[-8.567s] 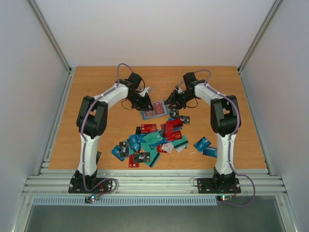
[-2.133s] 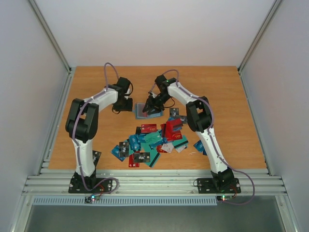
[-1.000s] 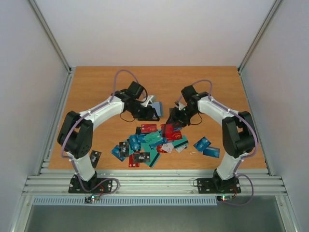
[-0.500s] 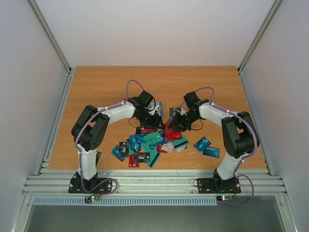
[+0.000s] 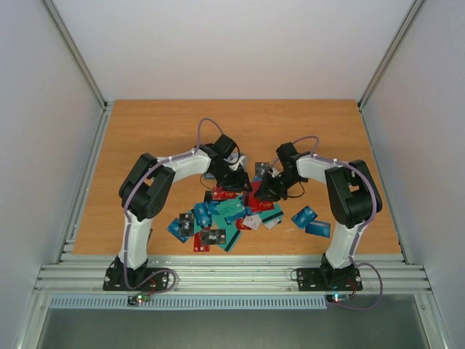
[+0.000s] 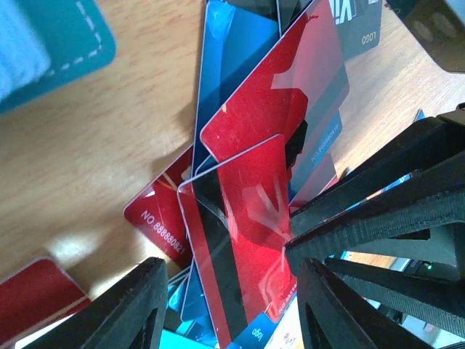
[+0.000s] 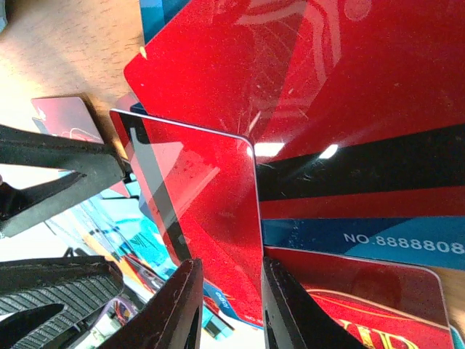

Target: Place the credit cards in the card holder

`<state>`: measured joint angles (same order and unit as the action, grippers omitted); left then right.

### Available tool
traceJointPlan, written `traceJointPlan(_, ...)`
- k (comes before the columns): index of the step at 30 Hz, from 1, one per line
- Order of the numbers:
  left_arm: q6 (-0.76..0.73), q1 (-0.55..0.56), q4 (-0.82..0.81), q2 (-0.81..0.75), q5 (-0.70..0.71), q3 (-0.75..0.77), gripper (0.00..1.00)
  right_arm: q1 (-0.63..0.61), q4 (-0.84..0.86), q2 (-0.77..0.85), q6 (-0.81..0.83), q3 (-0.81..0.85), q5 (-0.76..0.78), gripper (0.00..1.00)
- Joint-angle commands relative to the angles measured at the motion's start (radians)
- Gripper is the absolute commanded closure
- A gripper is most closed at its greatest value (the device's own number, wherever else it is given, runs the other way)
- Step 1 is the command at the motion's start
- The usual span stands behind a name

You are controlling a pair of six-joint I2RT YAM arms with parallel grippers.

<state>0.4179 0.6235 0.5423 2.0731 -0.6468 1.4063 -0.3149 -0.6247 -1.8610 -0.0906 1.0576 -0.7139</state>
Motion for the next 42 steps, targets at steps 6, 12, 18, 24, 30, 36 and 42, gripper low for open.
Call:
traceJointPlan(6, -0.072, 0.004, 0.036, 0.075, -0.005, 0.076, 0.49, 0.004, 0.018, -0.067, 0.026, 0.013, -0.013, 0.76)
traceJointPlan(12, -0.074, 0.005, 0.024, 0.099, -0.02, 0.081, 0.5, 0.004, 0.019, -0.086, 0.026, 0.033, -0.028, 0.76)
traceJointPlan(18, -0.068, 0.005, 0.012, 0.081, -0.008, 0.065, 0.53, 0.003, 0.019, -0.099, 0.028, 0.034, -0.03, 0.76)
traceJointPlan(24, -0.035, 0.005, -0.042, 0.026, -0.013, 0.021, 0.59, 0.004, 0.024, -0.114, 0.022, 0.037, -0.034, 0.76)
traceJointPlan(30, -0.036, 0.005, -0.042, 0.007, 0.002, 0.02, 0.62, 0.004, 0.026, -0.134, 0.019, 0.057, -0.045, 0.76)
traceJointPlan(36, -0.046, 0.004, -0.027, -0.014, 0.019, 0.023, 0.66, 0.004, 0.028, -0.146, 0.014, 0.068, -0.053, 0.76)
traceJointPlan(42, -0.06, 0.004, -0.002, -0.025, 0.029, 0.037, 0.69, 0.002, 0.034, -0.165, 0.005, 0.082, -0.062, 0.76)
